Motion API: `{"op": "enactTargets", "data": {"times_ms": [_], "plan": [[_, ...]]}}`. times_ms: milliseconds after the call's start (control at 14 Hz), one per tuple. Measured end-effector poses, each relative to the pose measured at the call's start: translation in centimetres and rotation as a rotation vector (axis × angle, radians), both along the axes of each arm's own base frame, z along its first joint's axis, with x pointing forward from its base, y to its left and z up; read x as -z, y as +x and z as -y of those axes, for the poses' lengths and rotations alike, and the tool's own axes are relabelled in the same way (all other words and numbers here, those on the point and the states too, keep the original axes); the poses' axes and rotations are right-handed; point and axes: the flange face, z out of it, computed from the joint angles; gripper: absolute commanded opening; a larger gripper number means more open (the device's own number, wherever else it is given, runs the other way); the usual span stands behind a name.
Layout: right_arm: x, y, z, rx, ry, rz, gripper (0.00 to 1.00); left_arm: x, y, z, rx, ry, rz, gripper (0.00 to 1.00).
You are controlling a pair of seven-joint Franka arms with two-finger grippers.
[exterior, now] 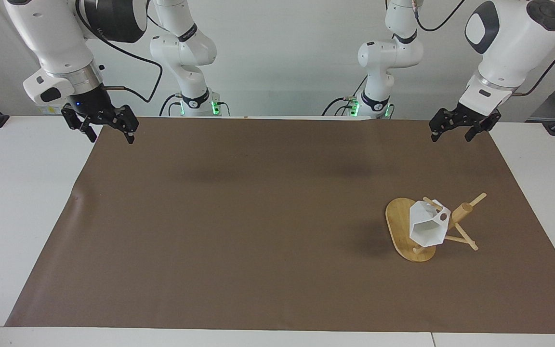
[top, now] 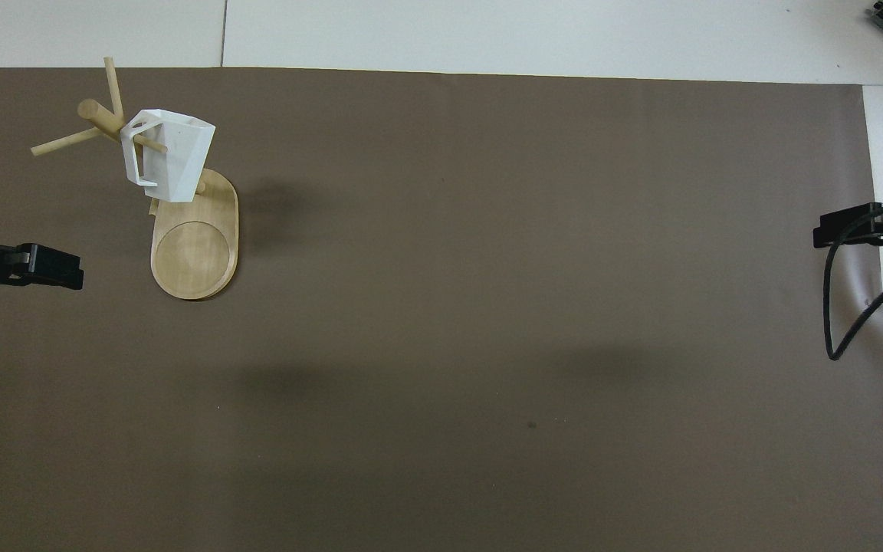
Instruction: Hang cup on rack
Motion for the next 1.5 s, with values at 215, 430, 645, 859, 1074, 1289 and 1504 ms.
{"op": "enactTargets", "data": {"times_ms": [215, 430, 645, 859, 1074, 1289, 1504], "plan": [[0.0, 0.0, 0.0, 0.000, 0.000, 0.000, 1.00, -2.2, 0.4, -0.6, -0.006, -0.003, 0.017, 1.00], [0.0, 0.0, 0.0, 0.000, 0.000, 0.000, 1.00, -2.4, 1.1, -0.1, 0.005, -0.004, 0.026, 1.00], [0.0, 0.0, 0.0, -0.001, 0.000, 0.000, 1.00, -2.2, 1.4, 0.1, 0.015, -0.004, 0.024, 1.00], [0.0, 0.0, -0.1, -0.001, 0.000, 0.000, 1.00, -2.2, 1.4, 0.2, 0.020, -0.004, 0.025, 1.00], [0.0, 0.0, -0.1, -0.002, 0.000, 0.000, 1.00, -2.2, 1.4, 0.2, 0.022, -0.004, 0.025, 1.00], [0.0, 0.0, -0.1, -0.002, 0.000, 0.000, 1.00, -2.2, 1.4, 0.3, 0.022, -0.013, 0.026, 1.00], [0.0, 0.0, -0.1, -0.002, 0.000, 0.000, 1.00, -2.3, 1.4, 0.4, 0.021, -0.027, 0.034, 1.00]]}}
